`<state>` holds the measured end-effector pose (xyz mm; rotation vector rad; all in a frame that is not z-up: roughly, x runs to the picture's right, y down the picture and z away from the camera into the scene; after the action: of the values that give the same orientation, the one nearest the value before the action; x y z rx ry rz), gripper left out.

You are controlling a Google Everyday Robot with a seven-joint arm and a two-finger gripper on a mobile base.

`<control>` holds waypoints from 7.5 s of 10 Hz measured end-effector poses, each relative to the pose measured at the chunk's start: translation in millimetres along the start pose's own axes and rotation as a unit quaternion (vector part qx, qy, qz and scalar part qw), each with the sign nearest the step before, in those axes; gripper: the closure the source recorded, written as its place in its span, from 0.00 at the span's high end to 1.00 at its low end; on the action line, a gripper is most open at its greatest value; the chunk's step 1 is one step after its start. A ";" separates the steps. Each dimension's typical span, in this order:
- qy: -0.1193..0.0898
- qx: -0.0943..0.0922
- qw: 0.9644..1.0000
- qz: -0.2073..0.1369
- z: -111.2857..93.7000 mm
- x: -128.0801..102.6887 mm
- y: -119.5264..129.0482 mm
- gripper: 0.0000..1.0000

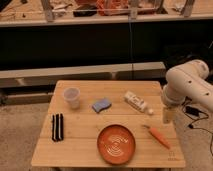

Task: Place the ceramic cup in the ceramic bowl

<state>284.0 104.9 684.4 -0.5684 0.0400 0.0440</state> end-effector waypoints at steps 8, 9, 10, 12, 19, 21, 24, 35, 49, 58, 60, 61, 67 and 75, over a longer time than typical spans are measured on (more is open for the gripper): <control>0.006 0.008 1.000 -0.017 -1.7 -11.7 -6.2 0.80; 0.010 0.014 0.999 -0.030 -2.9 -26.7 -11.9 0.80; 0.012 0.018 0.999 -0.040 -4.0 -42.5 -16.2 0.80; 0.019 0.028 0.997 -0.062 -5.8 -68.4 -25.0 0.80; 0.037 0.074 0.986 -0.144 -12.7 -146.5 -60.8 0.80; 0.036 0.088 0.982 -0.164 -14.4 -156.8 -69.6 0.80; 0.023 0.102 0.977 -0.185 -14.0 -193.0 -78.9 0.80; -0.027 0.140 0.960 -0.239 -9.9 -281.4 -105.8 0.80; -0.116 0.179 0.931 -0.297 -9.2 -362.7 -114.5 0.80; -0.177 0.182 0.907 -0.337 0.8 -392.8 -108.2 0.80; -0.186 0.178 0.901 -0.348 4.7 -395.7 -108.0 0.80; -0.190 0.175 0.899 -0.354 6.8 -398.4 -107.3 0.80; -0.209 0.154 0.886 -0.384 20.5 -411.6 -106.3 0.80; -0.219 0.116 0.875 -0.416 44.0 -432.3 -103.5 0.80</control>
<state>-141.0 28.2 798.7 -0.2858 -0.6383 -0.6684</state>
